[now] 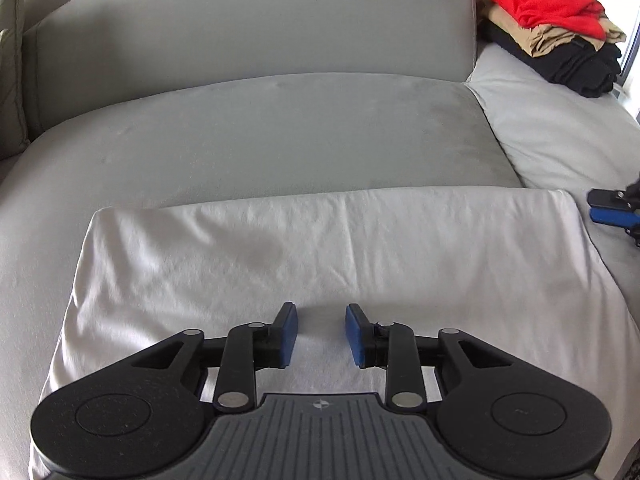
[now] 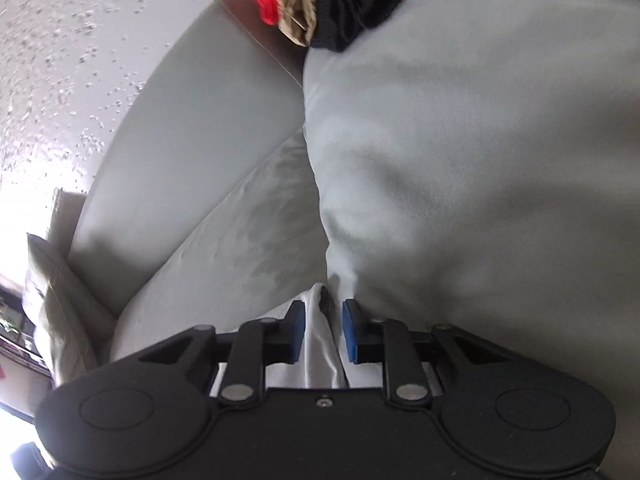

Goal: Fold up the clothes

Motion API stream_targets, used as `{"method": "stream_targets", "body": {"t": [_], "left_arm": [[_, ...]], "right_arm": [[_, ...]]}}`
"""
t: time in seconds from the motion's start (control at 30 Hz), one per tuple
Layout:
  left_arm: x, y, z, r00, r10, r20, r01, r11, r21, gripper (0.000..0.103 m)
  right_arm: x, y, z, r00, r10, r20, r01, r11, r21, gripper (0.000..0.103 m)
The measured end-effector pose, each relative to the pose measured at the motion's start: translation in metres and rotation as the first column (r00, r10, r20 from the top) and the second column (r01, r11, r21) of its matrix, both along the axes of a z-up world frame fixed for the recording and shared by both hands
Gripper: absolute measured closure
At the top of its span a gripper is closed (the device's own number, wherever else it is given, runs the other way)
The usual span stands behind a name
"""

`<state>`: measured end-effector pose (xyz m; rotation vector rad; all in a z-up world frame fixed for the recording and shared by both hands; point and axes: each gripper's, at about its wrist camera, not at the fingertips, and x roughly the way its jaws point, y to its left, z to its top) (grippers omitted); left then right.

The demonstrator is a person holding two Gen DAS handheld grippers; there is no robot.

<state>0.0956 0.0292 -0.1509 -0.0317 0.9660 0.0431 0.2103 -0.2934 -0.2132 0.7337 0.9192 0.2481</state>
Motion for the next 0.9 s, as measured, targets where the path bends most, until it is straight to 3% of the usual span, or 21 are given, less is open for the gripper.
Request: {"method": "stream_targets", "body": {"t": [0.17,0.47,0.5,0.57,0.67,0.9], "left_arm": [[0.003,0.008,-0.001,1.000,0.028,-0.012,-0.028,0.998,-0.058,0.072],[0.003,0.008,-0.003,0.999,0.033,-0.013,-0.033,0.997,-0.063,0.071],[0.003,0.008,-0.003,0.999,0.033,-0.012,-0.034,0.997,-0.063,0.070],[0.003,0.009,-0.004,0.999,0.034,-0.012,-0.035,0.997,-0.063,0.069],[0.004,0.010,-0.004,0.999,0.038,-0.012,-0.039,0.997,-0.063,0.067],[0.003,0.012,-0.005,0.999,0.042,-0.012,-0.043,0.998,-0.054,0.067]], "right_arm": [[0.012,0.013,-0.003,0.999,0.031,-0.025,-0.031,0.999,-0.022,0.081],[0.025,0.031,-0.011,0.995,0.071,-0.071,-0.075,0.996,-0.049,0.080],[0.027,0.032,-0.013,0.995,0.064,-0.072,-0.067,0.997,-0.045,0.081],[0.026,0.024,-0.016,0.997,0.009,-0.071,-0.009,1.000,0.001,0.099],[0.020,0.010,-0.018,0.995,-0.075,-0.065,0.080,0.994,0.071,0.100],[-0.004,0.002,-0.001,0.986,-0.169,0.005,0.169,0.984,-0.052,0.103]]}}
